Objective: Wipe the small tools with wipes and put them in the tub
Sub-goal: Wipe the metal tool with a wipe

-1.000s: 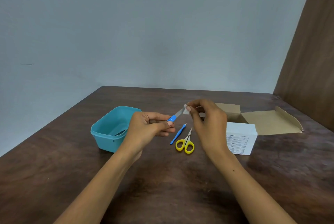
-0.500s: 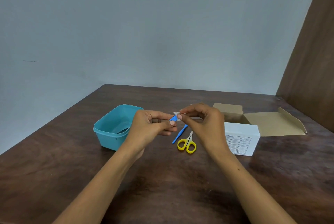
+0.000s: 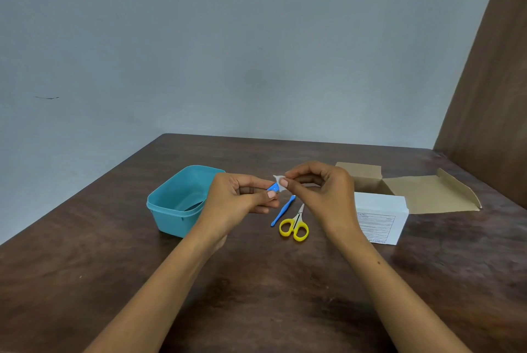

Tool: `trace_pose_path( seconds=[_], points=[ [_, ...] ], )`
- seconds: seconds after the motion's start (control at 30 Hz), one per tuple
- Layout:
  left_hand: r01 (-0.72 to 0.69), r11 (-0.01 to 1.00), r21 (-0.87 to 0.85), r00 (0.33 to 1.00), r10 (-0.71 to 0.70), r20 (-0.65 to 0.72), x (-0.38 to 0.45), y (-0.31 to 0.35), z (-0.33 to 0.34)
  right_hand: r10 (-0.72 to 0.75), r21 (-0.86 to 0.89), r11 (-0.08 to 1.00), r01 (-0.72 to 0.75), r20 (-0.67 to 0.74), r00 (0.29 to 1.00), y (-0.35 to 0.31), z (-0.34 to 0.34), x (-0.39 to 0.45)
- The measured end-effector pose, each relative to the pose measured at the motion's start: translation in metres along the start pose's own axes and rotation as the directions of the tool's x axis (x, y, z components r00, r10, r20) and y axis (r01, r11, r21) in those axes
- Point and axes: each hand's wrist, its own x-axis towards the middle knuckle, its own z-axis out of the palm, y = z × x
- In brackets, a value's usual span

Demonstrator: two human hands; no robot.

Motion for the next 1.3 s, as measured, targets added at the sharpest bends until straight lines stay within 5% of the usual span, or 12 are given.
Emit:
trace_pose_path(
  seconds=[0.6, 0.97, 1.13, 1.3],
  points=[
    [0.044, 0.999, -0.017, 0.999, -0.044, 0.029, 0.003, -0.003, -0.001, -0.03, -0.055, 0.998, 0.013, -0.336, 0.941, 0.007, -0.012, 0.007],
    [0.11, 0.973, -0.203, 0.992, -0.12, -0.036, 0.007, -0.006, -0.001, 0.017, 0.084, 0.996, -0.023, 0.069, 0.997, 0.003, 0.01, -0.005],
    [0.12, 0.976, -0.18, 0.993, -0.118, 0.02, 0.007, -0.006, 0.0, -0.226, -0.203, 0.95, 0.236, 0.075, 0.971, 0.006, 0.02, -0.011],
    [0.121, 0.977, -0.174, 0.991, -0.11, 0.073, 0.007, -0.008, 0.0, -0.273, -0.29, 0.922, 0.259, -0.009, 0.962, 0.011, 0.016, -0.008]
  ],
)
